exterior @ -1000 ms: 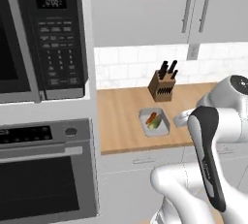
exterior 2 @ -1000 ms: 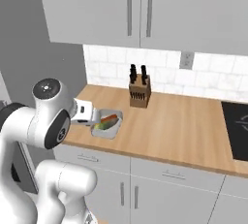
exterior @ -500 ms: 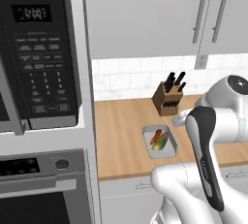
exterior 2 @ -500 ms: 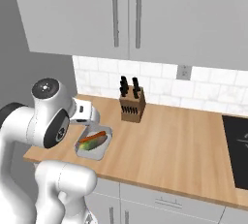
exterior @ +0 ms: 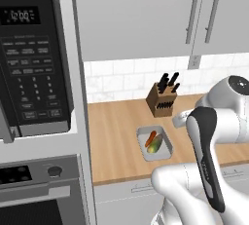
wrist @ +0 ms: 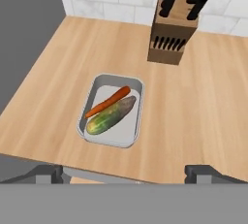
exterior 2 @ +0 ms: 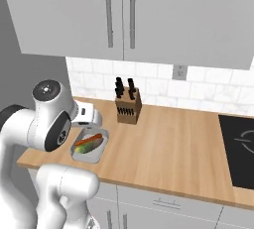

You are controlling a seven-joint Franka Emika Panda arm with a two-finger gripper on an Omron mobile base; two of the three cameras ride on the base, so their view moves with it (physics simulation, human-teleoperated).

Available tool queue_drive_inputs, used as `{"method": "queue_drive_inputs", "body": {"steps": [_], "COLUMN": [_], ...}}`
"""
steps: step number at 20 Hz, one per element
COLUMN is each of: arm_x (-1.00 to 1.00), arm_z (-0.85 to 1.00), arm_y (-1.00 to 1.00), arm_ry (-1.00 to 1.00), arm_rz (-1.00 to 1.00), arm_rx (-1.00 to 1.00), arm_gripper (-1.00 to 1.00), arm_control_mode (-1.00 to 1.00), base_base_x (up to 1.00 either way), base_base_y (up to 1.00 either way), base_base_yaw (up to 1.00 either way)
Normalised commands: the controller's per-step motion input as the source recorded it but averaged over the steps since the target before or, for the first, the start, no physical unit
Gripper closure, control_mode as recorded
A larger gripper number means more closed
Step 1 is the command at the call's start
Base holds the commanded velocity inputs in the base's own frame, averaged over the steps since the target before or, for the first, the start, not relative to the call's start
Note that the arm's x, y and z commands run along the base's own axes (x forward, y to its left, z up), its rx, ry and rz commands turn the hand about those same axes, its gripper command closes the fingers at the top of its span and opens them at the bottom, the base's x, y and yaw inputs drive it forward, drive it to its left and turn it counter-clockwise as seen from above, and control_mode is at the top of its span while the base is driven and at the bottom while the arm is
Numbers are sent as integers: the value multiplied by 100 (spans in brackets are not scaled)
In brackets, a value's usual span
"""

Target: Take the meat container that has the steak and place it on the second highest rack of the freezer. Then take the vegetable container that has the cucumber and carrot and place it on the highest rack of the freezer.

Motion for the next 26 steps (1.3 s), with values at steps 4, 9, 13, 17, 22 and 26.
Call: {"method": "queue_drive_inputs", "body": {"steps": [4, 9, 13, 17, 22, 26], "arm_x": [0, 0, 41, 31, 25, 29], "arm_z": [0, 0, -3, -73, -98, -56], "arm_y": [0, 0, 4, 0, -19, -3], "arm_ry": [0, 0, 46, 28, 12, 10], "arm_rz": [0, 0, 0, 0, -17, -25], "arm_rx": [0, 0, -10, 3, 11, 2], "arm_gripper": [-100, -100, -100, -100, -100, -100], "arm_control_mode": [100, 100, -100, -100, -100, -100], "base_base_x": [0, 0, 0, 0, 0, 0], "base_base_y": [0, 0, 0, 0, 0, 0], "base_base_yaw": [0, 0, 0, 0, 0, 0]}}
